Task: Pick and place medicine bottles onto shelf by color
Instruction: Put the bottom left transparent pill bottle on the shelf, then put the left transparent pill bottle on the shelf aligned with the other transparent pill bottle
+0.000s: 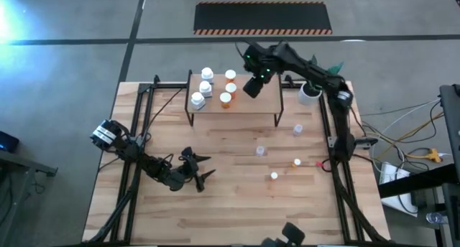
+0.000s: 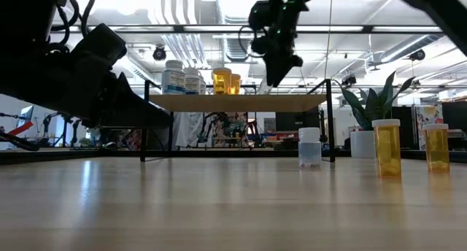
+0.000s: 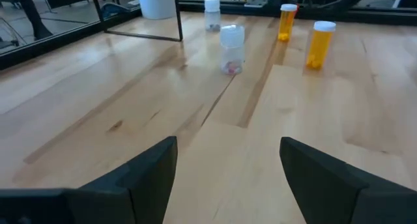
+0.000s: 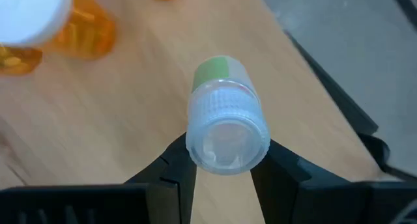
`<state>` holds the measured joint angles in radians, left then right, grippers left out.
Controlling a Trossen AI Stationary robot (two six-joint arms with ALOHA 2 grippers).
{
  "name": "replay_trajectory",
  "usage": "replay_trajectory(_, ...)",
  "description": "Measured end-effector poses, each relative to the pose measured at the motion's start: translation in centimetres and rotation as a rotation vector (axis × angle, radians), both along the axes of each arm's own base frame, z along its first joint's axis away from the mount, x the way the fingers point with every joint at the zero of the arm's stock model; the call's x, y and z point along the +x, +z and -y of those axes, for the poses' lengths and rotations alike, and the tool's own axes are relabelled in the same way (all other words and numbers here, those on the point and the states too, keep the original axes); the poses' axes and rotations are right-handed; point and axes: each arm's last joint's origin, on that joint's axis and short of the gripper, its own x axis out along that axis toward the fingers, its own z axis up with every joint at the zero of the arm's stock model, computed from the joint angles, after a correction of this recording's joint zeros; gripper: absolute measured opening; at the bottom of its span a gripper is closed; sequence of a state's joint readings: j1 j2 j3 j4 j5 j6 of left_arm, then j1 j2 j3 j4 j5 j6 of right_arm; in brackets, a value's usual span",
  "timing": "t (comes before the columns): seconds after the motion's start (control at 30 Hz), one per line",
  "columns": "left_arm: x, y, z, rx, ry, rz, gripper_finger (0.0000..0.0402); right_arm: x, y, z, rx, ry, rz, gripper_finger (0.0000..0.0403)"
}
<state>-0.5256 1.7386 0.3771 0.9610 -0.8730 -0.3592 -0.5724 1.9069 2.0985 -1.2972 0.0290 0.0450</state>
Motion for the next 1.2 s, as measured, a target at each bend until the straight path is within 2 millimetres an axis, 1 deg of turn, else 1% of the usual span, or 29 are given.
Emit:
replay_trajectory(0.1, 0.0, 0.0, -0.1, -0.001, 0.003, 0.000, 0.0254, 1.0, -0.3, 0.6, 0.020, 0.013, -0.025, 0.0114)
replay_trajectory(0.23, 0.1, 0.1, -0.1, -0.003, 0.002, 0.003, 0.0254, 1.7, -0.4, 1.0, 0.042, 0.020, -0.070, 0.0122)
replay_trajectory(0.57, 0.1, 0.2, -0.1, -0.010, -0.004, 0.009, 0.0254, 1.6, -0.4, 1.0, 0.044, 0.030, -0.093, 0.0127)
replay_trajectory(0.67, 0.1, 0.2, 0.0, -0.013, -0.014, 0.006, 0.0254, 1.6, -0.4, 1.0, 0.043, 0.032, -0.095, 0.0143)
replay_trajectory(0.9, 0.1, 0.2, 0.0, -0.017, -0.024, 0.004, 0.0254, 1.6, -0.4, 1.0, 0.039, 0.040, -0.095, 0.0200)
replay_trajectory(1.0, 0.1, 0.2, 0.0, -0.017, -0.025, 0.004, 0.0254, 1.6, -0.4, 1.0, 0.034, 0.057, -0.098, 0.0216)
replay_trajectory(1.1, 0.1, 0.2, 0.0, -0.019, -0.030, 0.002, 0.0254, 1.3, 0.3, 0.8, 0.020, 0.061, -0.082, 0.0222)
replay_trajectory(1.2, 0.1, 0.2, 0.1, -0.025, -0.044, 0.000, 0.0254, 0.5, 1.8, 0.3, -0.001, 0.059, -0.052, 0.0223)
